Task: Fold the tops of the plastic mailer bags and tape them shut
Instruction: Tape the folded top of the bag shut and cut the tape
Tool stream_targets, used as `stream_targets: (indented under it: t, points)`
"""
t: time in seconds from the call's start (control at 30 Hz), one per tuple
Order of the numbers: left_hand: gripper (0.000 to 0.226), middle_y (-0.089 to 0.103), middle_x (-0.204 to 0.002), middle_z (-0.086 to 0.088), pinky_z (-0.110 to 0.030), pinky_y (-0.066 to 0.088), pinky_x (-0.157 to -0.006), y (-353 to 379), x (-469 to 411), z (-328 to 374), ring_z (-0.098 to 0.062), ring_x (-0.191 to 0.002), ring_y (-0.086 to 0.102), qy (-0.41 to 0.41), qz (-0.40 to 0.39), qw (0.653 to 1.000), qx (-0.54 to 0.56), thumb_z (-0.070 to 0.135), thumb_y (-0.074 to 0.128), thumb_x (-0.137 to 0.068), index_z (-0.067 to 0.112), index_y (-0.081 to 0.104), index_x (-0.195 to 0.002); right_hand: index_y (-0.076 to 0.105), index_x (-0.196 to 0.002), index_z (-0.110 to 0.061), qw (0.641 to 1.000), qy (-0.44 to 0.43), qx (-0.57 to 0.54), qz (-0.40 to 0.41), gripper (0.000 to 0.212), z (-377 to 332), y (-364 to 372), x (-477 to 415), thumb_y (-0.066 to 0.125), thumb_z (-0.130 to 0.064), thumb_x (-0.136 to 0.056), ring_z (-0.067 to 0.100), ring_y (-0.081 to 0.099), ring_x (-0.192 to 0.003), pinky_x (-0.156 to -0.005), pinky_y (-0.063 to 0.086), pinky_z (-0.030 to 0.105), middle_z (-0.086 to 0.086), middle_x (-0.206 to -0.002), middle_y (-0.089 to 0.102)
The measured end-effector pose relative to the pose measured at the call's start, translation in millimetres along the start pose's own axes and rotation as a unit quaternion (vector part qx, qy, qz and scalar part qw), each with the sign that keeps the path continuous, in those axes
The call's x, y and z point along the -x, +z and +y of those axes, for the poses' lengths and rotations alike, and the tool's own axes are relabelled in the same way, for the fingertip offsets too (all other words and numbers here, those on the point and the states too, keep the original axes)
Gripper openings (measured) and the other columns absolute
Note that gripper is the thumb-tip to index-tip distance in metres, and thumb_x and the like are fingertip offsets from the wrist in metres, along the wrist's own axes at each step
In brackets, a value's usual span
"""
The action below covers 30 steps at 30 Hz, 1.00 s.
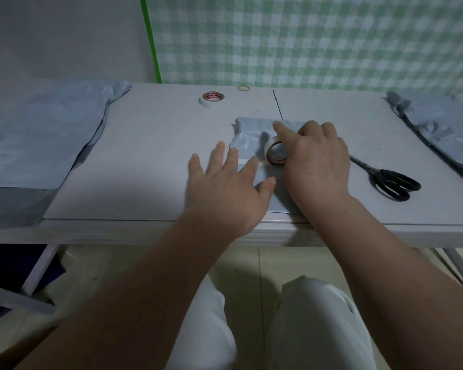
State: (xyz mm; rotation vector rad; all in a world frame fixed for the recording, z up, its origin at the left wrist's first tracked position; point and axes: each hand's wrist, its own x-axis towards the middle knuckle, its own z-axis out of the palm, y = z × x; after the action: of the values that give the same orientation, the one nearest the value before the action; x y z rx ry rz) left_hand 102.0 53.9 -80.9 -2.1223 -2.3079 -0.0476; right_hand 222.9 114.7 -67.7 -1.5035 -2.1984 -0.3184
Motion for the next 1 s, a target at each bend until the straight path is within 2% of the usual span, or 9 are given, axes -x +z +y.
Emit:
stream_targets:
  t: [0.23, 0.33, 0.4, 0.53, 0.67, 0.73, 0.8, 0.9, 1.0]
  points:
    - [0.073, 0.005, -0.16, -0.006, -0.055, 0.0, -0.114, -6, 6, -9, -0.024, -0.147, -0.008, -0.062, 0.013, 0.998, -0.029, 0.057, 0.015, -0.095, 0.009, 0.016, -0.15, 0.041, -0.142, -0.027, 1.0, 0.002, 0.008, -0.024, 0.055, 0, -5, -1, 0.039, -0.006, -0.091, 0.032, 0.043, -0.105, -0.072, 0.024, 0.035, 0.013, -0.11, 0.052]
    - [0.066, 0.006, -0.16, -0.007, -0.051, 0.002, -0.115, -9, 2, 2, -0.024, -0.147, 0.0, -0.01, 0.052, 0.999, 0.001, 0.047, 0.026, -0.097, 0.008, 0.015, -0.149, 0.041, -0.141, -0.03, 1.0, 0.004, -0.006, -0.028, 0.054, 1, -3, -2, 0.039, -0.007, -0.092, 0.032, 0.044, -0.103, -0.07, 0.024, 0.034, 0.012, -0.11, 0.052]
    - [0.062, 0.009, -0.159, -0.007, -0.047, 0.004, -0.117, -9, -3, 12, -0.022, -0.147, 0.005, 0.04, 0.036, 0.998, 0.034, 0.04, 0.031, -0.098, 0.008, 0.017, -0.148, 0.042, -0.14, -0.033, 0.999, 0.01, -0.019, -0.033, 0.053, 2, -2, -2, 0.04, -0.01, -0.092, 0.031, 0.044, -0.102, -0.07, 0.024, 0.034, 0.011, -0.111, 0.052]
    - [0.056, 0.022, -0.153, -0.009, -0.044, 0.012, -0.116, 0, -9, 16, -0.02, -0.142, 0.017, 0.066, 0.031, 0.995, 0.061, 0.038, 0.03, -0.098, 0.009, 0.025, -0.146, 0.04, -0.141, -0.035, 0.998, 0.008, -0.045, -0.04, 0.057, 7, 0, -2, 0.041, -0.008, -0.092, 0.03, 0.045, -0.102, -0.07, 0.027, 0.032, 0.009, -0.111, 0.052]
    - [0.062, 0.007, -0.16, -0.006, -0.049, 0.007, -0.116, 4, -7, 16, -0.02, -0.146, 0.008, 0.057, 0.012, 0.998, 0.025, 0.045, 0.022, -0.099, 0.011, 0.014, -0.15, 0.043, -0.14, -0.028, 0.969, 0.073, -0.232, -0.048, 0.057, 17, 4, -4, 0.048, -0.006, -0.089, 0.024, 0.057, -0.092, -0.074, 0.038, 0.026, 0.007, -0.098, 0.062]
    - [0.064, 0.002, -0.161, -0.003, -0.052, 0.003, -0.116, 3, -7, 17, -0.02, -0.147, 0.003, 0.048, -0.002, 0.999, 0.014, 0.049, 0.018, -0.099, 0.014, 0.009, -0.151, 0.052, -0.133, -0.021, 0.932, 0.147, -0.326, -0.055, 0.048, 20, 6, -5, 0.056, -0.011, -0.087, 0.022, 0.064, -0.086, -0.088, 0.047, 0.028, 0.002, -0.088, 0.066]
    - [0.065, -0.001, -0.161, -0.003, -0.054, 0.001, -0.115, 3, -6, 18, -0.021, -0.147, 0.0, 0.037, -0.012, 0.999, 0.017, 0.051, 0.017, -0.098, 0.016, 0.007, -0.152, 0.064, -0.117, -0.017, 0.911, 0.179, -0.365, -0.071, 0.034, 23, 9, -6, 0.061, -0.014, -0.083, 0.021, 0.068, -0.082, -0.089, 0.052, 0.038, 0.001, -0.086, 0.071]
    - [0.066, -0.001, -0.161, -0.006, -0.055, 0.001, -0.115, 3, -4, 18, -0.023, -0.147, -0.001, 0.025, -0.011, 1.0, 0.013, 0.056, 0.017, -0.096, 0.021, 0.007, -0.152, 0.073, -0.097, -0.017, 0.918, 0.15, -0.362, -0.062, 0.02, 22, 6, -5, 0.059, -0.011, -0.083, 0.019, 0.068, -0.076, -0.082, 0.054, 0.041, -0.002, -0.078, 0.07]
    - [0.069, 0.0, -0.161, -0.007, -0.055, 0.001, -0.115, 4, -5, 17, -0.025, -0.147, 0.0, 0.019, -0.008, 1.0, 0.004, 0.059, 0.016, -0.095, 0.022, 0.005, -0.152, 0.072, -0.102, -0.021, 0.932, 0.111, -0.344, -0.034, 0.026, 20, 5, -6, 0.056, -0.009, -0.086, 0.023, 0.067, -0.078, -0.081, 0.053, 0.042, 0.0, -0.085, 0.071]
